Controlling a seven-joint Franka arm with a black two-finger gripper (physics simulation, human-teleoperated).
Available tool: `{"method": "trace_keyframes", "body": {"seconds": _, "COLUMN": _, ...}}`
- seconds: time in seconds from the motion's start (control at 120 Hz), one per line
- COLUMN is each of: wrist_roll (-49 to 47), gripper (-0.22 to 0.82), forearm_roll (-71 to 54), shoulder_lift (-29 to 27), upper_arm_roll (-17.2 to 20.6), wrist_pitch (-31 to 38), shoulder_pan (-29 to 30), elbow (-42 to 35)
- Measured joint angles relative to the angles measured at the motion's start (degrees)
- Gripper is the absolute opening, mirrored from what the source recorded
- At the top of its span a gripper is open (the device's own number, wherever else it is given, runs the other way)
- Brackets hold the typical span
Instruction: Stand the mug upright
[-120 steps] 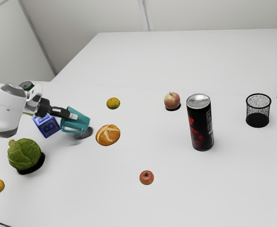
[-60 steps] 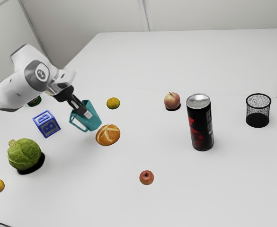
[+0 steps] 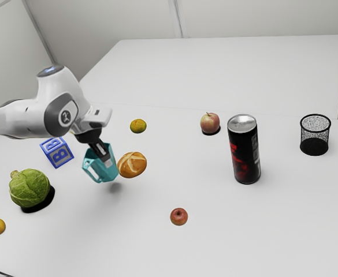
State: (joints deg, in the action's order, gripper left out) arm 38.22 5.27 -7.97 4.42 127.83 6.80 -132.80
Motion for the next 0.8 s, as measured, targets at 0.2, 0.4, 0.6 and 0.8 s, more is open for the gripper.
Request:
{"method": "trace_keyframes", "body": {"seconds": 0.2, "wrist_roll": -5.6, "gripper": -0.18, "forearm_roll": -1.87, "shoulder_lift": 2.93, "upper_arm_roll": 0.19, "wrist_pitch": 3.1, "shoulder_pan": -1.98, "elbow": 0.53}}
{"method": "trace_keyframes", "body": {"seconds": 0.4, "wrist_roll": -10.18, "gripper": -0.18, "forearm_roll": -2.52, "shoulder_lift": 3.18, "upper_arm_roll": 1.97, "wrist_pitch": 4.51, "shoulder_pan": -2.65, "elbow": 0.52}}
{"method": "trace_keyframes", "body": {"seconds": 0.6, "wrist_roll": -14.12, "gripper": -0.18, "forearm_roll": -3.44, "shoulder_lift": 3.98, "upper_arm_roll": 3.44, "wrist_pitch": 4.99, "shoulder_pan": -3.88, "elbow": 1.09}}
{"method": "trace_keyframes", "body": {"seconds": 0.8, "wrist_roll": -17.11, "gripper": -0.18, "forearm_roll": -4.34, "shoulder_lift": 9.42, "upper_arm_roll": 3.73, "wrist_pitch": 5.16, "shoulder_pan": -6.72, "elbow": 5.97}}
